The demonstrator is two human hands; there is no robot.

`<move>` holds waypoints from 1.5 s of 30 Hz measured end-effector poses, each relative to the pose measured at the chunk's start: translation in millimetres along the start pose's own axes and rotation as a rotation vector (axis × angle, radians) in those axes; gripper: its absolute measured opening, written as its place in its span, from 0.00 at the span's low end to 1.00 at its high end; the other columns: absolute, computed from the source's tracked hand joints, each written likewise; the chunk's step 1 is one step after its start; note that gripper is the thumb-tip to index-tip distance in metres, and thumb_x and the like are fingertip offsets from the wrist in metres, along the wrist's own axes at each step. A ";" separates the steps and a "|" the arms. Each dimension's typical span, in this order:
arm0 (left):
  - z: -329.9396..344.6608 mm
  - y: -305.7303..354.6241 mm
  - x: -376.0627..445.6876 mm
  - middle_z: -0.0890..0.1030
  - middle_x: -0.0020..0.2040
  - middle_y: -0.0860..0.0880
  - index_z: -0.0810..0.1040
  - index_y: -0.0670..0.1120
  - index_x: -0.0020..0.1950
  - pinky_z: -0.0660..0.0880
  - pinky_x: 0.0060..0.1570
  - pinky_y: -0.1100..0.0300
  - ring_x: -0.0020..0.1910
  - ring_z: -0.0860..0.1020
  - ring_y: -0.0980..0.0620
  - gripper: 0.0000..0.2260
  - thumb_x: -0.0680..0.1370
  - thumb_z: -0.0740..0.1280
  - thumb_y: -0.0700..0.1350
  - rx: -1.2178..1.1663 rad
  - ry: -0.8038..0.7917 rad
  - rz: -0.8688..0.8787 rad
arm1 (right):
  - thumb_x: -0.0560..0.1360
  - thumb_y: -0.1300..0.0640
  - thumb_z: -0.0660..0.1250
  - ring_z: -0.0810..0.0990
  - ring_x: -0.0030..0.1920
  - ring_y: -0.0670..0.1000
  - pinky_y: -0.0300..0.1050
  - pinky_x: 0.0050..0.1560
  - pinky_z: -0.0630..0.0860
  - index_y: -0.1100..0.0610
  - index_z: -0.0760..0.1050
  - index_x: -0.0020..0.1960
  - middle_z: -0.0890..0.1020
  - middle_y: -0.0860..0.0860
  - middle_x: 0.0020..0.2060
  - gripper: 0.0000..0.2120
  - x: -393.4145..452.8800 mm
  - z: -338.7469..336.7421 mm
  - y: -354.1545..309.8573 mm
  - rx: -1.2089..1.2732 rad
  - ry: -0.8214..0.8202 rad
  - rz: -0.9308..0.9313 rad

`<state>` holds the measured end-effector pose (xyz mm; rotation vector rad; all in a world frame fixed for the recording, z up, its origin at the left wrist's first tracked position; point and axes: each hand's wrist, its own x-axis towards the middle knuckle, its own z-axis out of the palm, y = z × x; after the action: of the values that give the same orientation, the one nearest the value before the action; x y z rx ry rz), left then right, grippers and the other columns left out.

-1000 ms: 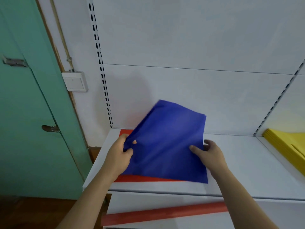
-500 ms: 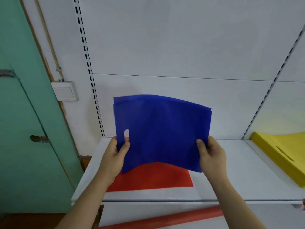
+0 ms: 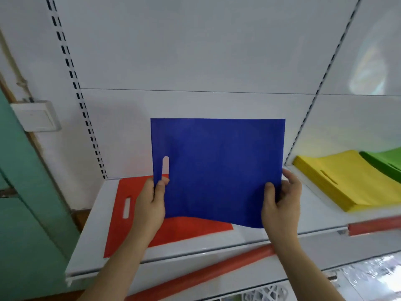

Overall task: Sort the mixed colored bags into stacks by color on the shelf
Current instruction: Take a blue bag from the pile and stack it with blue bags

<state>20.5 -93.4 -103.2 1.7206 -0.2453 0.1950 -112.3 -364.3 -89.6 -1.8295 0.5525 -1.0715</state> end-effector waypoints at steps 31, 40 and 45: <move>500.4 176.2 -232.7 0.74 0.54 0.52 0.70 0.55 0.79 0.70 0.38 0.72 0.49 0.76 0.67 0.23 0.86 0.59 0.37 0.104 -0.516 0.540 | 0.81 0.61 0.67 0.74 0.57 0.36 0.38 0.50 0.75 0.51 0.72 0.75 0.75 0.40 0.59 0.22 34.5 -538.5 159.8 -0.658 0.469 0.024; 679.8 200.0 -248.9 0.74 0.58 0.50 0.68 0.50 0.81 0.71 0.38 0.64 0.46 0.76 0.53 0.22 0.86 0.58 0.39 0.062 -0.655 0.563 | 0.83 0.61 0.66 0.71 0.53 0.37 0.35 0.49 0.72 0.53 0.70 0.78 0.76 0.46 0.63 0.24 111.3 -633.1 228.4 -0.802 0.547 0.145; 778.1 222.1 -247.3 0.73 0.56 0.52 0.68 0.52 0.81 0.69 0.36 0.64 0.43 0.75 0.55 0.23 0.86 0.58 0.40 0.013 -0.706 0.556 | 0.84 0.58 0.65 0.71 0.57 0.41 0.43 0.54 0.75 0.53 0.68 0.79 0.74 0.46 0.65 0.24 164.7 -680.0 252.7 -0.840 0.603 0.184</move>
<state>-284.9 -882.3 -84.8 1.6453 -1.2457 -0.0184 -588.6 -935.6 -99.9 -2.0469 1.6981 -1.3820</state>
